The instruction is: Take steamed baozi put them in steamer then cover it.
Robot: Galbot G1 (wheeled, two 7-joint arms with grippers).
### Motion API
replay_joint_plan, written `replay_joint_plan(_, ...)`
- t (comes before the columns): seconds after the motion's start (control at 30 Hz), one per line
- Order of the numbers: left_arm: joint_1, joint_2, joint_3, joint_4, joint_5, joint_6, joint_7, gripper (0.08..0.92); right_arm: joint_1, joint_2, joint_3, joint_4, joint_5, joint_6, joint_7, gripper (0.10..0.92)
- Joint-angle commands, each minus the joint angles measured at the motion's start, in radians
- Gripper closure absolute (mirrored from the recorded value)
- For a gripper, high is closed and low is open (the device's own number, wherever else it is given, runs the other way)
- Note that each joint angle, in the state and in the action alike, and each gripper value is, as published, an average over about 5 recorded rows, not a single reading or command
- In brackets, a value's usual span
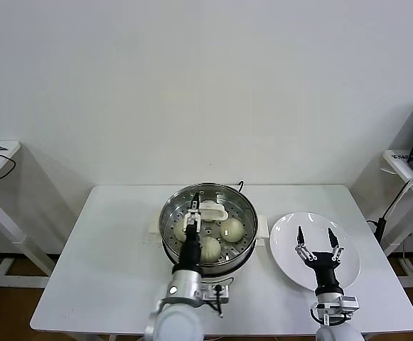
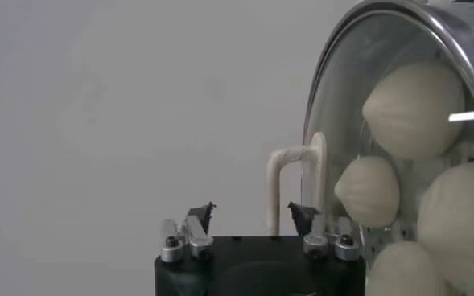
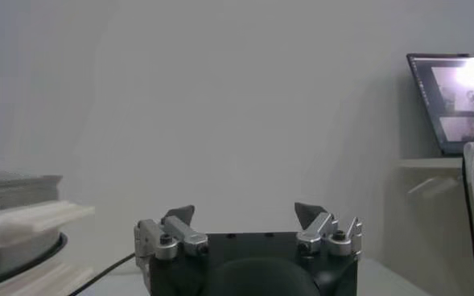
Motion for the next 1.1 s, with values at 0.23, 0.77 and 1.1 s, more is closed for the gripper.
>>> replay_joint_plan(0.23,0.405,0.079,-0.471,-0.386,-0.957,-0.346,-0.453,0.177,0.016,-0.011,-0.002,0.021,0.005,-0.059,-0.009,0.203)
replay_joint_plan(0.77,0.397,-0.073,-0.770,-0.130,-1.458,-0.641,-0.270,0.177,-0.005,-0.019,0.021,0.157,0.025,-0.128,-0.028,0.203)
replay_joint_plan(1.1,0.401,-0.071,-0.766,-0.103,-1.463,-0.653,-0.257,0.177,-0.011,-0.015,0.025,0.165,0.022,-0.131,-0.026,0.203)
